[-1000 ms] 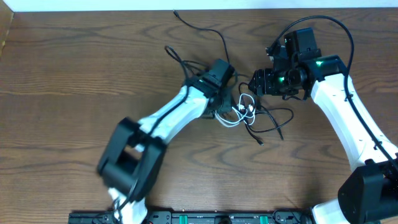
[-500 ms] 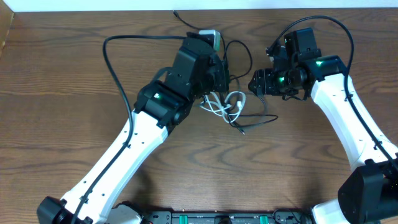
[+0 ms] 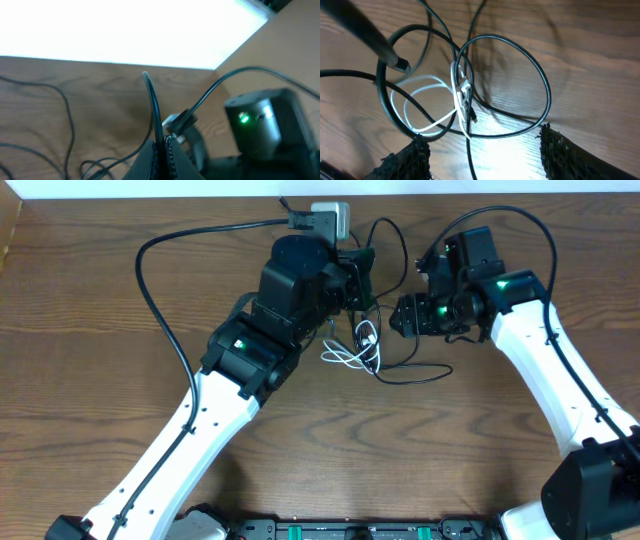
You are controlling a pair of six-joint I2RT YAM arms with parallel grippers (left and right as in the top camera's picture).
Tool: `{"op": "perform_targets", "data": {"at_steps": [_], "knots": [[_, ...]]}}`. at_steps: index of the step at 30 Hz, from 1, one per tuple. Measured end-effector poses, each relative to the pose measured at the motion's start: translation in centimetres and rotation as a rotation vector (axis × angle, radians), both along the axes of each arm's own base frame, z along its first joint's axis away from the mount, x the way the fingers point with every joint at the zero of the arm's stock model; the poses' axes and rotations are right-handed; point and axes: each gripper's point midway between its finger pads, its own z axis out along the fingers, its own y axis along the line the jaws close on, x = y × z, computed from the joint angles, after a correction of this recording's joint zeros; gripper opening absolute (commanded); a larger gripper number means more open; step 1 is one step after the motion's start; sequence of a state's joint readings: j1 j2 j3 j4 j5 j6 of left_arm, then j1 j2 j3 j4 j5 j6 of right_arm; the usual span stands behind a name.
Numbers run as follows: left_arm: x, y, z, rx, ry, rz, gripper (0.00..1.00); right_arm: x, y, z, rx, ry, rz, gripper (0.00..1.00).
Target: Untangle cables
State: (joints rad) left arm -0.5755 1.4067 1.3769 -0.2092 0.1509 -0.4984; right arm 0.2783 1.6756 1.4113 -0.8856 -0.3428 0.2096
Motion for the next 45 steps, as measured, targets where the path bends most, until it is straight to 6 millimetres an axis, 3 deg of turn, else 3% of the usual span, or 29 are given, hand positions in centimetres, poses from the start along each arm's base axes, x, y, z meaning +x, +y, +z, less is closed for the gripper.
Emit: {"op": "perform_targets", "data": {"at_steps": [8,15,18,33,35,37,40,42,45], "knots": [[0.5,2.2,4.1,-0.15,-0.048,0.074,0.08,0.3,0.4,-0.8,-0.002,0.008,0.009,0.69],[-0.6,4.5,9.1,-0.276,-0.145,0.111,0.08,0.8,1.0,-1.2,0.022,0.004,0.024,0.67],[-1.2,4.8,10.4,-0.311,-0.165,0.11,0.08,1.1,1.7,-1.4,0.055,0.003,0.044,0.65],[-1.3,4.9,9.3,-0.308,-0.111,0.12,0.08,0.4,6.7,-3.1,0.223,0.046,0.219,0.64],[-1.1,4.8,8.9,-0.302,-0.1,0.121,0.08,0.4,7.3,-3.0,0.234,0.036,0.237,0.58],[-1.0,4.7,8.7,-0.3,-0.097,0.122,0.08,0.4,7.9,-2.9,0.242,0.021,0.255,0.45],[-0.9,4.7,8.7,-0.306,-0.092,0.123,0.08,0.2,8.6,-2.8,0.248,0.014,0.271,0.15],[-0.9,4.7,8.8,-0.314,-0.094,0.124,0.08,0.1,8.7,-2.9,0.247,0.018,0.273,0.01],[-0.8,4.9,8.6,-0.311,-0.085,0.132,0.08,0.1,8.5,-3.3,0.241,0.044,0.247,0.01]]}}
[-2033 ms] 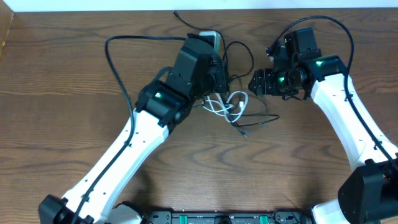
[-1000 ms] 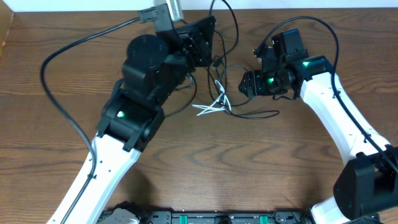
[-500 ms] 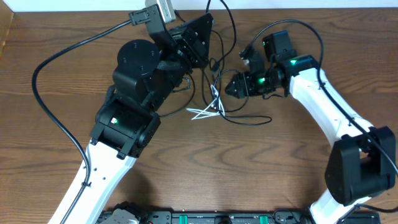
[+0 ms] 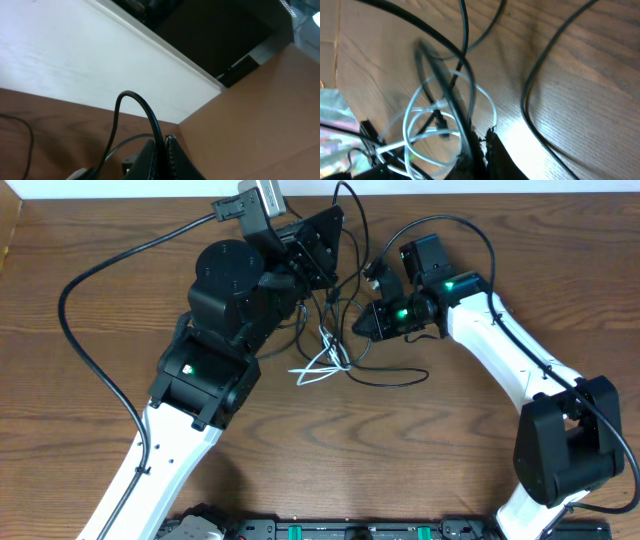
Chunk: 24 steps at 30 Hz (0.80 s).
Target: Untangle cables
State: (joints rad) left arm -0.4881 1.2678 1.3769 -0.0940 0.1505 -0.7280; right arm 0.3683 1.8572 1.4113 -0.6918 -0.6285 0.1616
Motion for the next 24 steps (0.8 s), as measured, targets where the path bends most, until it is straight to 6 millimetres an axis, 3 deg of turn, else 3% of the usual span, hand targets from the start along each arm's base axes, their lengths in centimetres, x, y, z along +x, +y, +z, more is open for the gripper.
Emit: {"op": "perform_targets", "data": {"at_steps": [3,7,12,15,18,24], "knots": [[0.3,1.0,-1.8,0.041,0.06,0.031,0.08,0.4,-1.1,0.0,-0.002,0.018,-0.036,0.01],[0.8,4.0,-5.9,0.135,0.204,0.13,0.08,2.1,-5.0,0.8,-0.01,0.017,-0.14,0.01],[1.0,8.4,-9.5,0.225,0.341,0.269,0.08,3.8,-12.2,6.5,0.007,-0.108,-0.318,0.01],[0.8,10.9,-11.0,0.278,0.399,0.339,0.08,3.4,-16.4,10.3,0.013,-0.188,-0.421,0.01],[0.5,13.1,-12.2,0.319,0.452,0.402,0.08,2.5,-19.2,12.7,0.012,-0.234,-0.493,0.01],[0.0,16.7,-14.2,0.386,0.537,0.498,0.08,1.3,-23.6,13.2,-0.001,-0.208,-0.609,0.01]]}}
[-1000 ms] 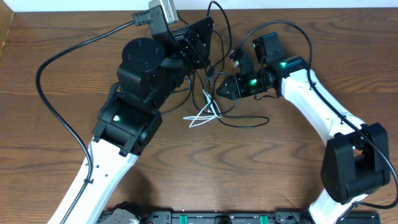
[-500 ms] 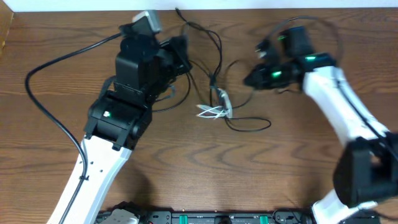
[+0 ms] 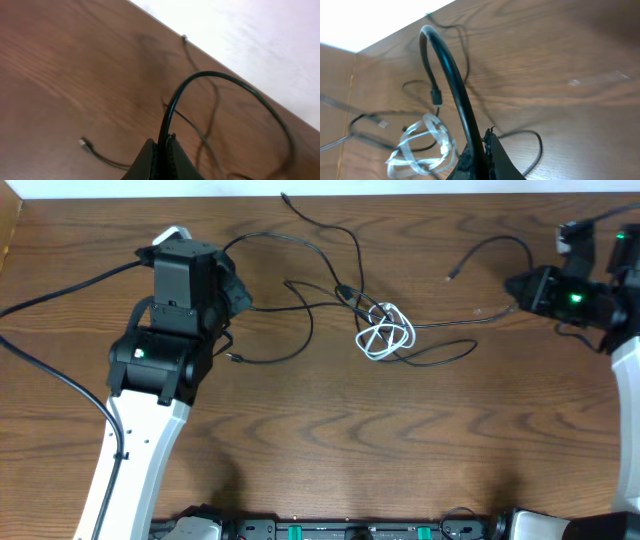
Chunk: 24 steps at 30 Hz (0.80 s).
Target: Untangle cables
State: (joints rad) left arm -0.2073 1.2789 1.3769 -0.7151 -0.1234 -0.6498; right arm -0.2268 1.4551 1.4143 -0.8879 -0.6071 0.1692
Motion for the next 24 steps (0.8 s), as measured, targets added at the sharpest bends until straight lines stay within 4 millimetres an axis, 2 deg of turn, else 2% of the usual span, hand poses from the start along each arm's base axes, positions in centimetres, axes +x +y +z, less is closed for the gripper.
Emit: {"op": "perform_targets", "data": {"at_steps": [7,14,20,23,24], "knots": [[0.0,1.7,-2.6,0.042,0.102,0.029,0.08,-0.8,-4.1,-0.6,0.008,0.039,-0.112,0.01],[0.1,1.5,-5.0,0.056,0.188,0.006,0.08,-1.6,-6.1,-1.3,-0.004,0.085,-0.179,0.02],[0.3,2.2,-5.3,0.075,0.197,0.024,0.08,-2.1,-8.8,-2.5,-0.111,0.137,-0.279,0.15],[0.4,2.6,-5.2,0.085,0.192,0.038,0.08,-2.4,-10.0,-2.8,-0.156,0.152,-0.318,0.34],[0.4,2.7,-5.2,0.087,0.19,0.039,0.08,-2.4,-10.2,-2.9,-0.161,0.157,-0.327,0.37]]}}
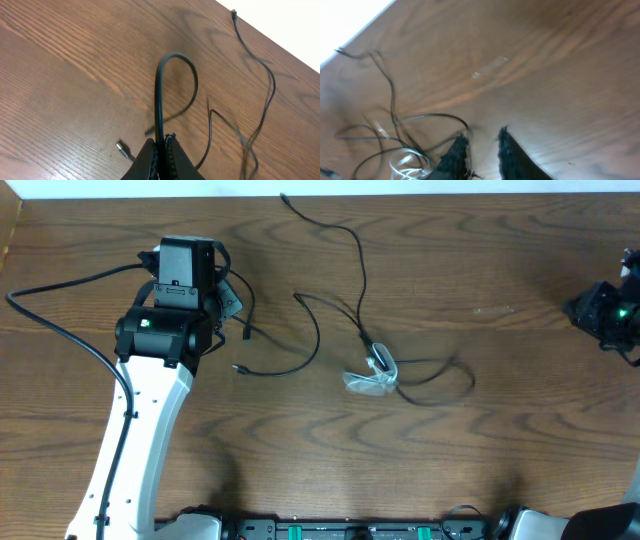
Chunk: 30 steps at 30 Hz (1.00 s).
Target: Untangle cables
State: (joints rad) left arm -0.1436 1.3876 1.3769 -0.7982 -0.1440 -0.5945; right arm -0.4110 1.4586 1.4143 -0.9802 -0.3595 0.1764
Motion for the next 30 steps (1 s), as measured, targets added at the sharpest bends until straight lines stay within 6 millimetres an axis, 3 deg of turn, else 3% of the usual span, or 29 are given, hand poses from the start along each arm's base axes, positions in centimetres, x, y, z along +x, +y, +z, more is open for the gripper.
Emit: {"op": "perform_targets", "data": {"at_steps": [2,8,16,21,24,30], "knots": [[0.1,0.0,0.1,0.001,-0.006,0.001,0.08,-0.1,-0.2,-0.2,-0.01,0.01,-0.005,0.43],[1.5,-0.6,1.3,-0.022,-0.081,-0.019,0.08,0.2,0.3,-1.0,0.018,0.029,0.021,0.47],[4.8,-4.6,5.5,-0.159,-0.293,-0.203,0.08,1.7,4.7,-3.9,0.077,0.089,0.189,0.49],[5.7,-7.4,10.0,-0.255,-0.466,-0.336,0.08,2.5,8.0,-5.6,0.097,0.115,0.312,0.52],[5.4,-8.4,13.8,-0.306,-0.593,-0.393,0.08,3.0,10.5,-6.1,0.104,0.104,0.41,0.53],[2.6,-9.1,22.4,-0.401,-0.865,-0.452,0.08,3.3,14.9,-6.5,0.098,0.078,0.576,0.56]]}}
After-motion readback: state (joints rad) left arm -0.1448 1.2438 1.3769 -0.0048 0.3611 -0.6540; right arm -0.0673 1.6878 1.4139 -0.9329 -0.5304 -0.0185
